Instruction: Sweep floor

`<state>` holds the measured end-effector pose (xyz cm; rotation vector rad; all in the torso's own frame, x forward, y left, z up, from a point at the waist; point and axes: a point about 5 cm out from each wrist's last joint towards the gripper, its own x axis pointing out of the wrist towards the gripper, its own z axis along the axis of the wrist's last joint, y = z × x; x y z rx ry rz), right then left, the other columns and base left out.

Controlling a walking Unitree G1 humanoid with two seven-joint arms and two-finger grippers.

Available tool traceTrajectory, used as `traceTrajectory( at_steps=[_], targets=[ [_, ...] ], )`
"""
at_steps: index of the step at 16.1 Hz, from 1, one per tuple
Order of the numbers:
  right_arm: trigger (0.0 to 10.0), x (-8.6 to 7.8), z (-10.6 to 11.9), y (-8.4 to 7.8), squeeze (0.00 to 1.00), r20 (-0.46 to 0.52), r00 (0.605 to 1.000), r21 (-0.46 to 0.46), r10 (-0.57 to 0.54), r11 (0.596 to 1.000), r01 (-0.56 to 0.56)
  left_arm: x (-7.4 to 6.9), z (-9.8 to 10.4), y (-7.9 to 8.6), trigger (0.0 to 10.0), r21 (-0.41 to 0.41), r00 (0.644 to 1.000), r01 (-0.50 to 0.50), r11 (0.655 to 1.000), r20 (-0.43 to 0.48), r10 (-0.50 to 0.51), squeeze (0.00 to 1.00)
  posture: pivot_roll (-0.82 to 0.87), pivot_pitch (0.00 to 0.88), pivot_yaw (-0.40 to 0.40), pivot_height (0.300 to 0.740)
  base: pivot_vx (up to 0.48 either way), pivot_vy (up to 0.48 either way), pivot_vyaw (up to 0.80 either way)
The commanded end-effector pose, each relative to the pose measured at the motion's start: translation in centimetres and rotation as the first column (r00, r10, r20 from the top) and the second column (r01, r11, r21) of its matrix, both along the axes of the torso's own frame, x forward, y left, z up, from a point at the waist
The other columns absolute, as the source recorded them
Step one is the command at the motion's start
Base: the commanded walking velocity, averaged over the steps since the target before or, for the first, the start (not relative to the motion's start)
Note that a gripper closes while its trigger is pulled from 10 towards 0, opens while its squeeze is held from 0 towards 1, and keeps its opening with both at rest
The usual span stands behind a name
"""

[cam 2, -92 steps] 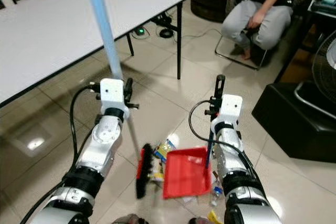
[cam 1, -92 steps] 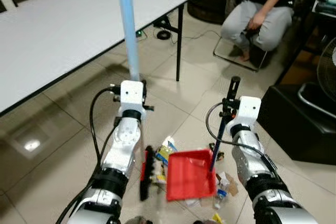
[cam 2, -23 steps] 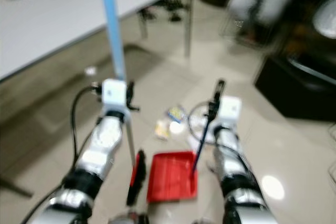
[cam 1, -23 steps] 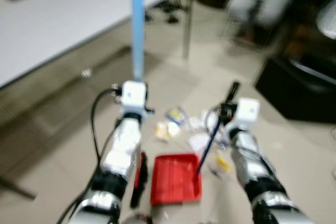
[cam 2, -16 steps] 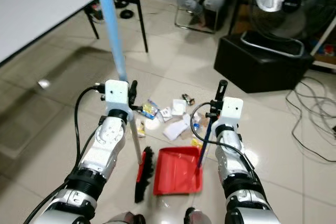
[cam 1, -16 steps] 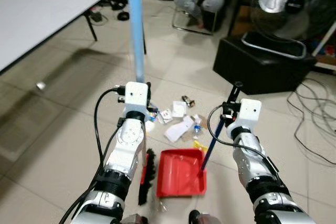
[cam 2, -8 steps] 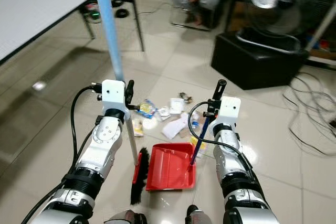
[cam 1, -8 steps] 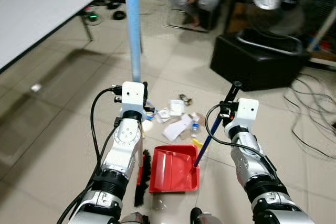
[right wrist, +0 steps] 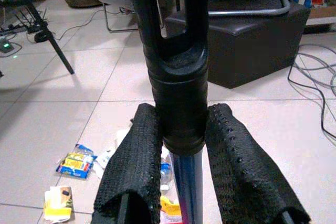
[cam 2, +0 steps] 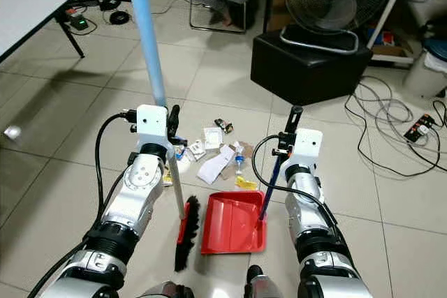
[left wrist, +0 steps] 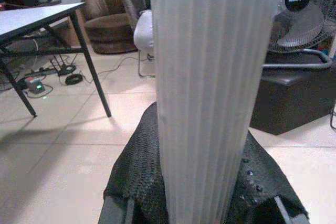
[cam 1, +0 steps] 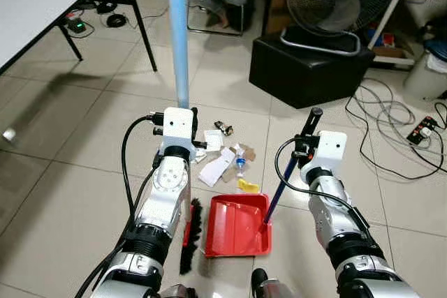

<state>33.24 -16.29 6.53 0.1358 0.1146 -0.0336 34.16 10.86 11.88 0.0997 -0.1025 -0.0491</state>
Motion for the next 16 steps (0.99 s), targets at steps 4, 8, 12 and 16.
traceTrajectory(
  at_steps=[4, 8, 12, 16],
  targets=[
    [10.0, 0.6, 0.9, 0.1, 0.00, 0.030, 1.000, 0.019, -0.001, 1.000, 0.001, 0.4, 1.0, -0.2, 10.0, 0.008, 0.999, 0.020, 1.000, 0.037, -0.021, 0.00, 0.01, 0.076, 0.035, 0.740, 0.000, 0.000, -0.74],
    [10.0, 0.7, 1.2, 0.1, 0.00, 0.049, 0.999, 0.011, -0.001, 1.000, 0.001, 0.4, 1.0, -0.3, 10.0, 0.008, 0.999, 0.021, 1.000, 0.037, -0.022, 0.00, 0.02, 0.070, 0.029, 0.740, 0.000, 0.000, -0.56],
    [10.0, 1.2, 1.8, 0.2, 0.00, 0.068, 0.998, -0.003, 0.012, 1.000, -0.012, 0.8, 1.1, -0.3, 10.0, 0.007, 0.999, 0.019, 1.000, 0.036, -0.019, 0.00, 0.00, 0.057, 0.018, 0.740, 0.000, 0.000, 0.00],
    [10.0, 1.6, 2.4, 0.0, 0.00, 0.082, 0.996, -0.017, 0.027, 1.000, -0.025, 0.9, 0.9, -1.0, 10.0, -0.008, 0.999, 0.020, 1.000, 0.032, -0.019, 0.00, -0.01, 0.026, -0.002, 0.740, 0.000, 0.000, 0.00]
  ],
)
